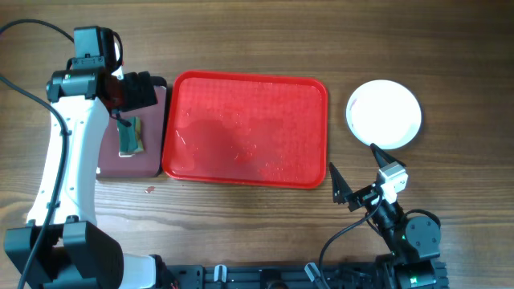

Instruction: Clean dirty plates on tray and stack at the side

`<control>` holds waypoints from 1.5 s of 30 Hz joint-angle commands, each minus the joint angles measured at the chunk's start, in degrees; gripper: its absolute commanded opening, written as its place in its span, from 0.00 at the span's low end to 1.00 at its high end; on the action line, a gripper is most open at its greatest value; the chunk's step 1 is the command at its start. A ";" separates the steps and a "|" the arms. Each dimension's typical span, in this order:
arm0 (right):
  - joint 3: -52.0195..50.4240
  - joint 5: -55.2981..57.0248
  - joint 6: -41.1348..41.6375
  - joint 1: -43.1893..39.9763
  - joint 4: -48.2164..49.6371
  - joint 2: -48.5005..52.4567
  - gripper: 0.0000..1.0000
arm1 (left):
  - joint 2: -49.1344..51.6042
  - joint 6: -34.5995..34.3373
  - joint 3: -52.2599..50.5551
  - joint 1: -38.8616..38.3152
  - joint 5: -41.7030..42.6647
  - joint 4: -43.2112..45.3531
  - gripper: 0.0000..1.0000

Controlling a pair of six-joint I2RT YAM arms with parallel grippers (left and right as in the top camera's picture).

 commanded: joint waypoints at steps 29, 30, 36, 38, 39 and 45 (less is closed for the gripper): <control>-0.07 -0.66 -0.74 0.17 0.04 -0.28 1.00 | -52.61 1.16 -30.21 -4.11 -2.40 21.77 1.00; -0.07 -0.66 -0.76 0.17 0.04 -0.28 1.00 | -56.17 1.16 -34.42 -4.15 -2.14 24.61 1.00; -0.07 -0.66 -0.74 0.17 0.04 -0.28 1.00 | -72.39 0.94 -53.92 -4.15 -0.48 39.65 1.00; -0.07 -0.66 -0.74 0.17 0.04 -0.28 1.00 | -76.87 0.94 -59.69 -4.15 -0.09 44.81 1.00; -0.07 -0.68 -0.76 0.17 0.04 -0.28 0.99 | -78.99 0.94 -62.49 -4.15 -0.04 47.25 1.00; -0.07 -0.66 -0.76 0.17 0.04 -0.28 1.00 | -89.29 0.94 -75.65 -4.15 0.22 55.54 1.00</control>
